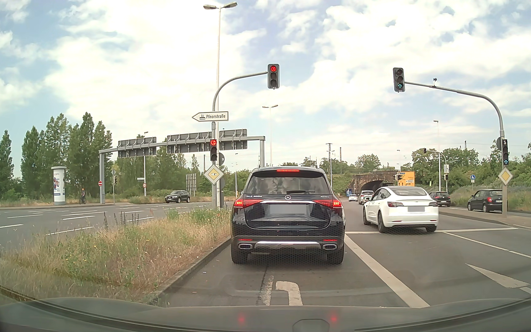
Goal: Follow the waypoints while adhering to traffic rules and regulations
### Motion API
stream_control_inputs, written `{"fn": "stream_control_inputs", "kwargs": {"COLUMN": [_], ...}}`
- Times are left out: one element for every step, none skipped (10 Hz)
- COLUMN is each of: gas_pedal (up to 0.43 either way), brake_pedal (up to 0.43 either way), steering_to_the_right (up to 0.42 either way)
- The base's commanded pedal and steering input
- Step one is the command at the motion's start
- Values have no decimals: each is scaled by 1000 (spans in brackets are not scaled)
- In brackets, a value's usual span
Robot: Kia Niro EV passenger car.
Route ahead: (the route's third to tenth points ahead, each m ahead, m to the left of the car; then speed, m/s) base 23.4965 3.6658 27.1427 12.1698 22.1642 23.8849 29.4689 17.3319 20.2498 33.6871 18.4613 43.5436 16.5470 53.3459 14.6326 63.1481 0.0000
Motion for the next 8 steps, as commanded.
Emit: {"fn": "stream_control_inputs", "kwargs": {"gas_pedal": [0,0,0,0,0,0,0,0], "brake_pedal": [299,299,299,299,299,299,299,299], "steering_to_the_right": [4,4,4,4,4,4,4,4]}}
